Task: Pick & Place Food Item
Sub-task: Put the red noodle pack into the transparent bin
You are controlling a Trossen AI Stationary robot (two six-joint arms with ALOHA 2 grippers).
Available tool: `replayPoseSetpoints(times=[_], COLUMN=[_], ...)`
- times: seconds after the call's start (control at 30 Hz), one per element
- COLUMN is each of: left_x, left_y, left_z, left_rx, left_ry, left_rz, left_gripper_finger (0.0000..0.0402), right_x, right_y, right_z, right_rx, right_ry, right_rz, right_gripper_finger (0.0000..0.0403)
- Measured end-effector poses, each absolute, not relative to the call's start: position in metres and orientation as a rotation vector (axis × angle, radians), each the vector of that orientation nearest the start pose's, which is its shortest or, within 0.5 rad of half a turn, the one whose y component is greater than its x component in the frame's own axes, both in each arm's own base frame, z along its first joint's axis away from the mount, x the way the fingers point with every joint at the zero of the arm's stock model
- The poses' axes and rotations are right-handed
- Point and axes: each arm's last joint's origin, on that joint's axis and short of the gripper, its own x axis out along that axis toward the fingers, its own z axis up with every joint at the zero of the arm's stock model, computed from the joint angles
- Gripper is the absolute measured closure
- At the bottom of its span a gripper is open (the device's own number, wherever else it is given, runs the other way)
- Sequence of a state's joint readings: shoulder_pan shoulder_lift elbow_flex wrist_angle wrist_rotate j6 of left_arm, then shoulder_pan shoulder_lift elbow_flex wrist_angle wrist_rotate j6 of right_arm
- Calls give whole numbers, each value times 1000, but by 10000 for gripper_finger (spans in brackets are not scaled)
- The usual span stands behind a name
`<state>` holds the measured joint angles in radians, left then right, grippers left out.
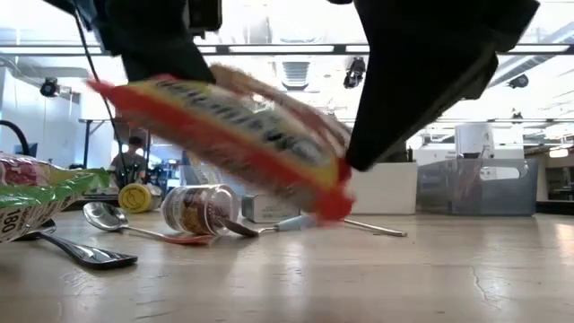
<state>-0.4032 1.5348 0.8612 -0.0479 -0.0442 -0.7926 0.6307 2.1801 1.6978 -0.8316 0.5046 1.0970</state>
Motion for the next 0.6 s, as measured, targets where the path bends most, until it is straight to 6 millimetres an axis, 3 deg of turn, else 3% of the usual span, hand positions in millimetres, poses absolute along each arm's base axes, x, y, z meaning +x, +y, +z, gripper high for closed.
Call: replayPoseSetpoints(times=[0.3,0.6], left_x=[254,235], left_y=[-93,-39], left_z=[258,317], left_rx=[-502,-392], left_ry=[628,663], left_rz=[83,292], left_gripper_finger=[401,401], right_x=[360,358], right_y=[253,253], right_z=[189,189], right_rx=[242,223], right_ry=[921,933], right_rz=[-463,-465], right_gripper_finger=[394,394])
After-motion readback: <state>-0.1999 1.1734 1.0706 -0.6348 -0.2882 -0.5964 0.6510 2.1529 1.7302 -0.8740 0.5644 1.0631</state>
